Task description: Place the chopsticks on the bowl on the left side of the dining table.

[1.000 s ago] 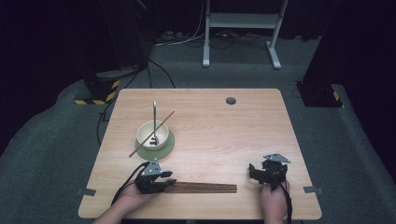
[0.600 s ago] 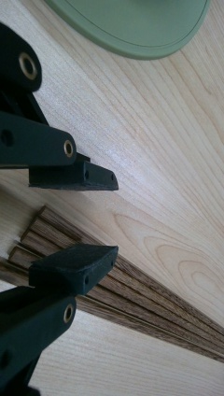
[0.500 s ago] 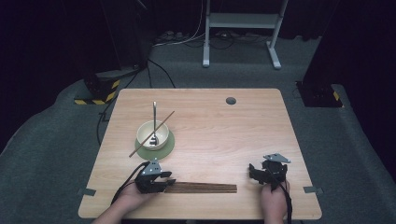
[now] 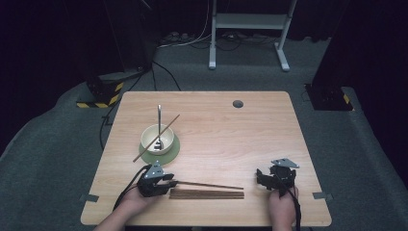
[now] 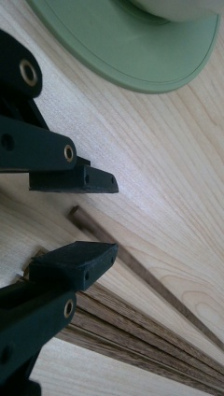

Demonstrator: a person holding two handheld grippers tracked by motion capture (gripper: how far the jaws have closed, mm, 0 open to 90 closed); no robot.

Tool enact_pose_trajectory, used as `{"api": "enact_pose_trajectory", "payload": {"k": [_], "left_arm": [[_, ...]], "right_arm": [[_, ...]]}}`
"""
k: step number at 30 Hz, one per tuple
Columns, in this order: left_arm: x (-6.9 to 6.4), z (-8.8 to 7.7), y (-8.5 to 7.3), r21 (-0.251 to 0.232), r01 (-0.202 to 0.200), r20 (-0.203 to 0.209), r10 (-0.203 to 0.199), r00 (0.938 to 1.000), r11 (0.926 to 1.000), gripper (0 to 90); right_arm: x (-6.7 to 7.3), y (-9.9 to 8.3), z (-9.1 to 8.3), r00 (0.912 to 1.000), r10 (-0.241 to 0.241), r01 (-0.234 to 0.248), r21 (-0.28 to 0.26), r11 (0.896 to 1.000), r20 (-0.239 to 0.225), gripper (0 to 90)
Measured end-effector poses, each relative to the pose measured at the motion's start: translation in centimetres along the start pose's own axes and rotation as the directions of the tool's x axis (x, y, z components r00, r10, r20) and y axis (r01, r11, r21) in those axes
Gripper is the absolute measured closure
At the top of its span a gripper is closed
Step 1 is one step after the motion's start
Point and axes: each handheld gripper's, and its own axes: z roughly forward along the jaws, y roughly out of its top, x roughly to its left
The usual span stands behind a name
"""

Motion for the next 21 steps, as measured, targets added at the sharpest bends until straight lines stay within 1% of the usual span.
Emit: {"api": "enact_pose_trajectory", "payload": {"k": [2,4,5,6,9,10,11,13,14,15,17,21], "left_arm": [[0.0,0.1,0.2,-0.008,-0.011,-0.008,0.011,0.9999,0.9999,61.5],[0.0,0.3,0.4,-0.014,-0.009,-0.013,0.009,0.9999,0.9999,58.5],[0.0,0.3,0.5,-0.013,-0.001,-0.017,0.001,0.9999,0.9999,57.5],[0.0,0.5,0.5,-0.016,-0.011,-0.014,0.010,0.9998,0.9998,56.8],[-0.2,0.7,0.6,-0.005,-0.021,-0.011,0.021,0.9997,0.9998,56.2],[-0.3,0.9,0.6,-0.008,-0.027,-0.006,0.026,0.9996,0.9996,56.3],[-0.3,0.9,0.6,-0.004,-0.023,-0.002,0.023,0.9997,0.9997,56.6],[-0.4,1.1,0.6,-0.001,-0.039,0.007,0.039,0.9992,0.9992,58.0],[-0.4,1.1,0.5,0.000,-0.035,0.013,0.035,0.9993,0.9994,59.0],[-0.4,1.1,0.5,0.003,-0.043,0.021,0.043,0.9988,0.9991,59.5],[-0.4,1.1,0.5,0.003,-0.041,0.026,0.041,0.9988,0.9992,60.3],[-0.4,1.0,0.4,0.005,-0.047,0.040,0.047,0.9981,0.9989,69.4]], "right_arm": [[0.0,0.0,0.0,1.0000,0.000,0.000,0.000,1.000,0.000,11.5],[0.0,0.0,0.0,1.0000,0.000,0.000,0.000,1.000,-0.001,11.5],[0.0,0.0,0.0,1.0000,-0.001,0.001,0.000,1.000,-0.001,11.5],[0.0,0.0,0.0,1.0000,-0.002,0.002,0.000,1.000,-0.001,11.5],[0.0,0.0,0.0,1.0000,-0.002,0.002,0.000,1.000,-0.001,11.5],[0.0,0.0,0.0,1.0000,-0.003,0.003,0.000,1.000,-0.001,11.5],[0.0,0.0,0.0,1.0000,-0.003,0.003,0.000,1.000,-0.001,11.5],[0.0,0.0,0.0,1.0000,-0.002,0.002,0.001,1.000,-0.001,11.5],[0.0,0.0,0.0,1.0000,-0.003,0.003,0.000,1.000,-0.002,11.5],[0.0,0.0,0.0,1.0000,0.004,-0.004,0.006,1.000,-0.004,11.5],[0.0,0.0,0.0,1.0000,0.003,-0.003,0.006,1.000,-0.004,11.5],[0.0,0.0,0.0,1.0000,-0.002,0.002,0.003,1.000,-0.005,11.5]]}}
